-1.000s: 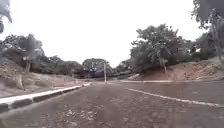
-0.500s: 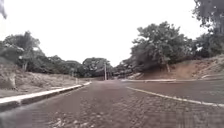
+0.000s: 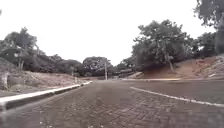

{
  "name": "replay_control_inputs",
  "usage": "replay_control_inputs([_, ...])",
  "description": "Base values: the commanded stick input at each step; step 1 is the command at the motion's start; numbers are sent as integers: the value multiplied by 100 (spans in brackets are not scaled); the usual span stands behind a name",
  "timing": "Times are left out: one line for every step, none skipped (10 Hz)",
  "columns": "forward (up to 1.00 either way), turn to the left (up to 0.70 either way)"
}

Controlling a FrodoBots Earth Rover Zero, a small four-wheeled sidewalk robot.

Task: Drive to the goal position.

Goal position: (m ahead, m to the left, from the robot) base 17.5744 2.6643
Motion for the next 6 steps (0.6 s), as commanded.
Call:
replay_control_inputs([100, 0])
replay_control_inputs([100, 0])
replay_control_inputs([100, 0])
replay_control_inputs([100, 0])
replay_control_inputs([100, 0])
replay_control_inputs([100, 0])
